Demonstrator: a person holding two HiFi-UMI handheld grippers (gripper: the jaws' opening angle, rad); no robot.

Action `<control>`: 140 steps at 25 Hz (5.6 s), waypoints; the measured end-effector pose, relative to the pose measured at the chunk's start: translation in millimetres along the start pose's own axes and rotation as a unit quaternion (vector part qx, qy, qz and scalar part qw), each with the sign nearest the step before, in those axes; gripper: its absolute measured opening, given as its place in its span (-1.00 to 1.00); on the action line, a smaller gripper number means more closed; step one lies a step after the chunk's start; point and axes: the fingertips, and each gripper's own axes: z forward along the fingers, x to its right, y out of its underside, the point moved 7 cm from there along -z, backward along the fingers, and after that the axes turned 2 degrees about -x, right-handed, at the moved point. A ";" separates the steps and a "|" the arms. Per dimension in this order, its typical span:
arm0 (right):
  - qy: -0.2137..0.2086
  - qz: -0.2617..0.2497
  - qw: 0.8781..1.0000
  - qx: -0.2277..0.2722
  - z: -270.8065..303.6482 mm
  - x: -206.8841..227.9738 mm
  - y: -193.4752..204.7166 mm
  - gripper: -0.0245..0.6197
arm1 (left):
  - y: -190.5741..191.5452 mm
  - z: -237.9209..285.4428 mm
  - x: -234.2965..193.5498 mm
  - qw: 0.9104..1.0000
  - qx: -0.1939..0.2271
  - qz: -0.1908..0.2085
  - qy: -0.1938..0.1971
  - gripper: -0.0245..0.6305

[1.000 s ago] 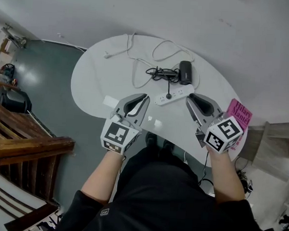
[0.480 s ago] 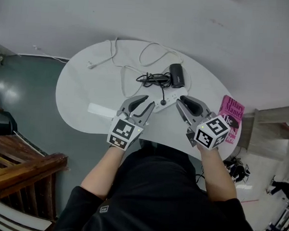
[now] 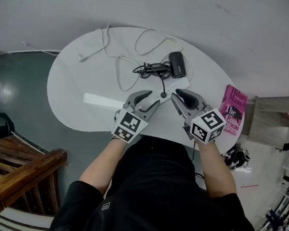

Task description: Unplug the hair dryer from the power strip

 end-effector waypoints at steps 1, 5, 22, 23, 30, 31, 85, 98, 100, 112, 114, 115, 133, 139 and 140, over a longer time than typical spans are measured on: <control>-0.001 0.000 1.000 -0.004 3.1 0.4 3.7 -0.73 | 4.7 4.7 -0.3 1.000 -0.007 0.002 0.003 -0.39; -0.008 -0.005 1.000 -0.021 12.3 1.4 16.2 -0.70 | 18.5 19.5 0.6 1.000 -0.023 0.001 0.010 -0.32; 0.005 -0.040 0.993 -0.109 59.4 15.0 65.6 -0.60 | 51.7 60.8 5.8 0.995 -0.090 0.045 0.019 -0.22; 0.006 -0.041 0.993 -0.113 61.4 14.8 68.3 -0.60 | 52.7 62.5 5.9 0.995 -0.091 0.044 0.018 -0.21; 0.041 -0.076 0.988 -0.127 67.5 15.5 76.2 -0.68 | 55.0 68.7 7.6 0.994 -0.098 0.048 0.025 -0.19; 0.045 -0.083 0.987 -0.127 68.1 15.4 76.8 -0.68 | 55.0 69.0 7.7 0.994 -0.098 0.050 0.026 -0.19; 0.119 0.141 0.982 0.048 -57.7 38.7 32.1 -0.81 | 5.6 11.2 7.9 0.999 -0.017 0.023 0.021 -0.30; 0.089 0.066 0.988 0.107 -106.4 18.1 -8.3 -0.81 | -38.7 -19.4 28.2 0.999 -0.006 0.022 -0.036 -0.30; 0.086 0.053 0.988 0.114 -117.6 17.4 -13.4 -0.81 | -46.9 -24.1 30.1 0.999 0.002 0.014 -0.049 -0.31; 0.091 0.016 0.983 0.157 -182.5 28.7 -49.5 -0.82 | -107.8 -56.6 48.8 0.994 0.032 -0.006 -0.102 -0.39; 0.088 0.004 0.982 0.165 -189.9 28.2 -60.4 -0.82 | -118.4 -64.3 48.6 0.993 0.039 -0.017 -0.111 -0.43; 0.086 -0.001 0.982 0.169 -192.6 27.2 -65.2 -0.82 | -123.6 -68.4 49.0 0.992 0.044 -0.019 -0.114 -0.44; 0.125 -0.086 0.957 0.249 -201.6 -40.5 -132.5 -0.82 | -177.0 -138.8 33.4 0.984 0.145 0.015 -0.105 -0.59; 0.141 -0.095 0.953 0.251 -200.0 -51.0 -124.4 -0.82 | -176.6 -148.9 25.3 0.980 0.159 0.022 -0.114 -0.68; 0.144 -0.092 0.952 0.252 -201.4 -50.7 -122.6 -0.82 | -177.0 -149.9 24.5 0.980 0.161 0.022 -0.116 -0.70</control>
